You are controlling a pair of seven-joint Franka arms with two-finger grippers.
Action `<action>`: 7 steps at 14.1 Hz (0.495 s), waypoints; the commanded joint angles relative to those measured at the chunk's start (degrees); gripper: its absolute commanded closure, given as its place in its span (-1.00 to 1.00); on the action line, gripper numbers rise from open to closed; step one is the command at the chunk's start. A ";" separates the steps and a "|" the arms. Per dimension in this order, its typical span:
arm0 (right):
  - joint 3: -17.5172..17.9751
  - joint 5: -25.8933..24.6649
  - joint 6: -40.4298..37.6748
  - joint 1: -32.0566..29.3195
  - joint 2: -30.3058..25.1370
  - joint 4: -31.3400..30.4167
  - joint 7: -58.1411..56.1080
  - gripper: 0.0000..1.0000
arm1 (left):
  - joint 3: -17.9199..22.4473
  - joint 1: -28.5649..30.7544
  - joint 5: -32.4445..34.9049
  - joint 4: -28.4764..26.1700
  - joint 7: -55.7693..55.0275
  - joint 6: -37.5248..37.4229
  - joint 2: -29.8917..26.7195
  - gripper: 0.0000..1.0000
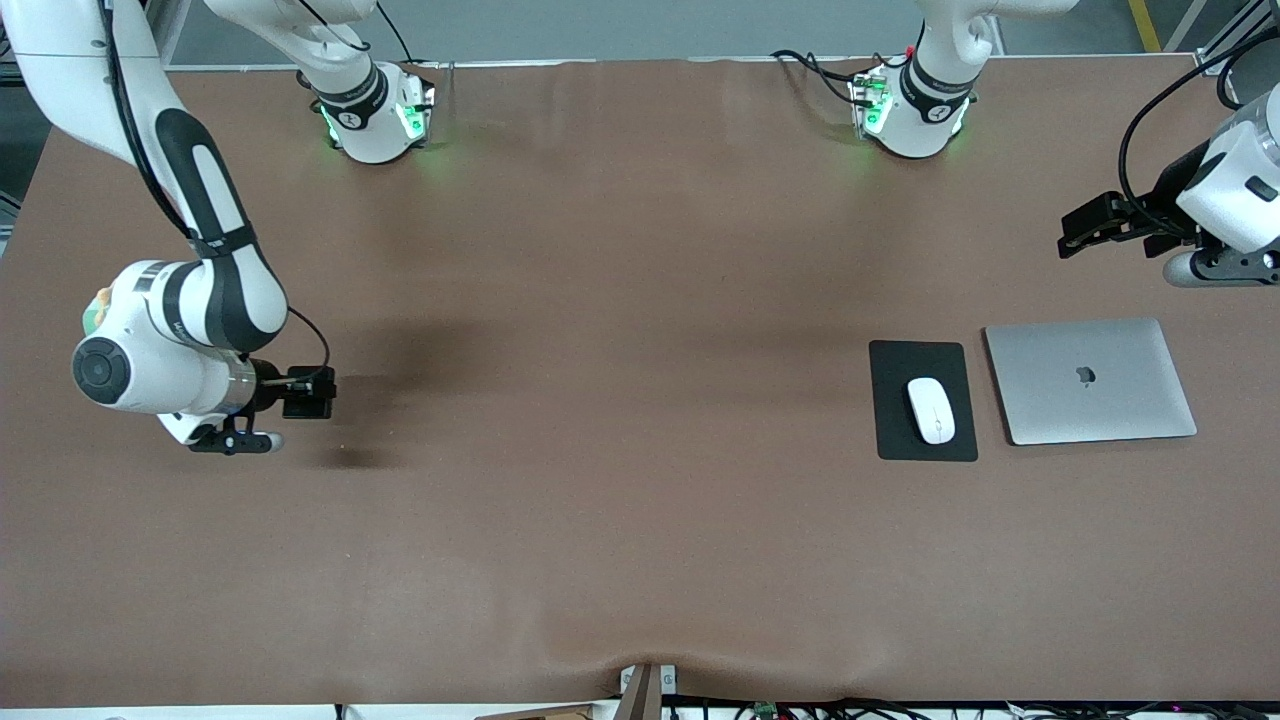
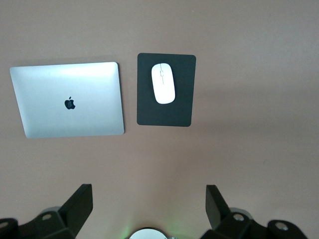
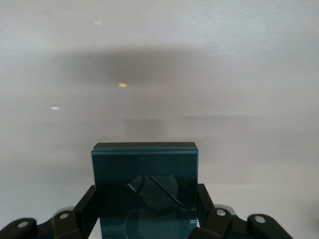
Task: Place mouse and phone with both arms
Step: 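Lower the phone beside the green plush toy and open the right gripper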
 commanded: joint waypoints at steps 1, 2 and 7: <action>-1.05 -2.06 3.81 -0.63 -4.20 -6.87 -2.09 1.00 | 0.18 0.20 1.05 1.51 2.24 -1.19 0.45 -1.00; -1.92 -2.24 4.43 -0.63 -4.64 -8.11 -3.06 1.00 | -0.08 0.20 2.62 1.59 2.24 -1.19 0.45 -1.00; -7.11 -2.24 11.35 -0.71 -6.49 -15.92 -11.58 1.00 | -0.08 0.20 3.08 1.86 2.68 -1.02 0.54 -1.00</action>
